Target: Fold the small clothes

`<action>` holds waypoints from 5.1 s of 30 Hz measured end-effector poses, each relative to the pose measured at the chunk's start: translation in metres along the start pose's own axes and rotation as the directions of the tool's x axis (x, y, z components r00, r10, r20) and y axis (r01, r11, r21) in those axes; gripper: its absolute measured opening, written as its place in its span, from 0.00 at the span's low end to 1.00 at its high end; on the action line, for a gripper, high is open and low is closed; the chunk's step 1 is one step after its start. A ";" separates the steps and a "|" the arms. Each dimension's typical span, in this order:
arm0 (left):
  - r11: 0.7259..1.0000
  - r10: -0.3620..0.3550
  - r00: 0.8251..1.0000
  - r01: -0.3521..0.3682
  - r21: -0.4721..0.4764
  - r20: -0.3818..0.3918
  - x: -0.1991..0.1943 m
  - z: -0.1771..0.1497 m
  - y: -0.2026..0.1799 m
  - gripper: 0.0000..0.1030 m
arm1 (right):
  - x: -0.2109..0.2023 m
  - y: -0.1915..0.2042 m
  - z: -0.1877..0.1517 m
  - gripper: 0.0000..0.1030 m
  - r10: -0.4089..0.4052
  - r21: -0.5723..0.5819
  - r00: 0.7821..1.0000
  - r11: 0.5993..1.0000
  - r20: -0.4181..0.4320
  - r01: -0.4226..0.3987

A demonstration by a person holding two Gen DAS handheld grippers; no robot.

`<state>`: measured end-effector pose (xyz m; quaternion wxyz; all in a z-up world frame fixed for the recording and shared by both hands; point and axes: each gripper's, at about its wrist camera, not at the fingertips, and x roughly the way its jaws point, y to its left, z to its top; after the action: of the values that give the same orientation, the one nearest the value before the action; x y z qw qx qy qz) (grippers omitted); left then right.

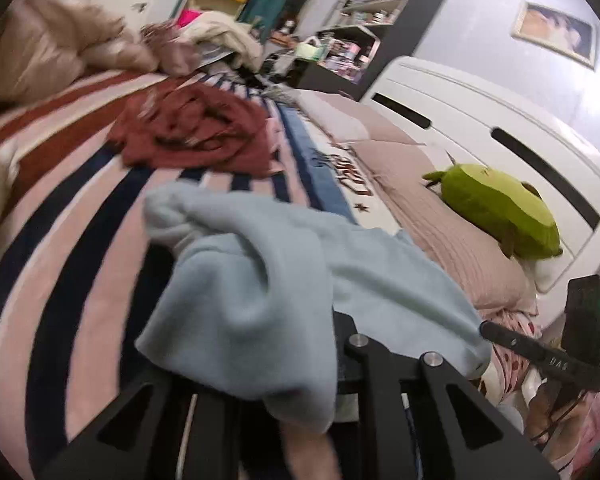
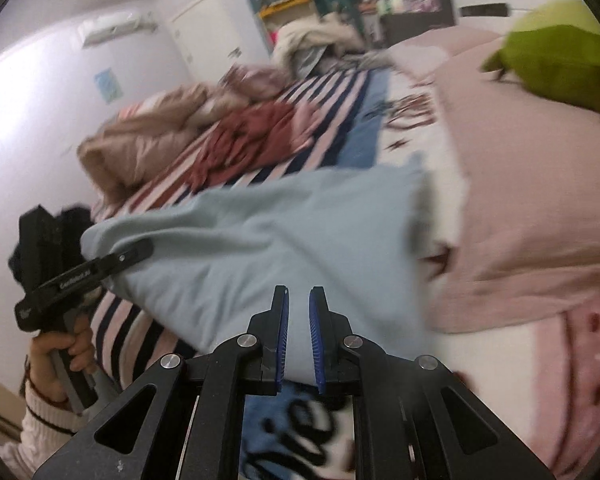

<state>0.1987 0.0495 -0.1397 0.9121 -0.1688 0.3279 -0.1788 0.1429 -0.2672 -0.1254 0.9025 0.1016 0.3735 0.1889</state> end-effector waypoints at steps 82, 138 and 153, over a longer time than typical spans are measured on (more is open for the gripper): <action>0.960 -0.270 0.939 0.279 0.012 -0.213 0.063 -0.030 -0.033 0.74 | 0.039 -0.051 0.069 0.49 -0.197 -0.130 0.963 0.976 -0.185 0.175; 0.961 -0.228 0.951 0.254 0.109 -0.209 -0.032 0.092 -0.017 0.13 | 0.064 0.034 0.072 0.22 0.511 0.102 0.835 0.860 -0.204 -0.500; 0.976 0.154 0.985 -0.164 0.144 0.084 -0.270 0.167 0.068 0.13 | 0.091 0.303 0.143 0.22 0.713 -0.087 0.663 0.663 -0.227 -0.743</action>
<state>0.1287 0.2590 0.0985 0.9449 -0.0793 0.2928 -0.1232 0.2232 0.0392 0.0151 0.7198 0.1480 0.3604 0.5746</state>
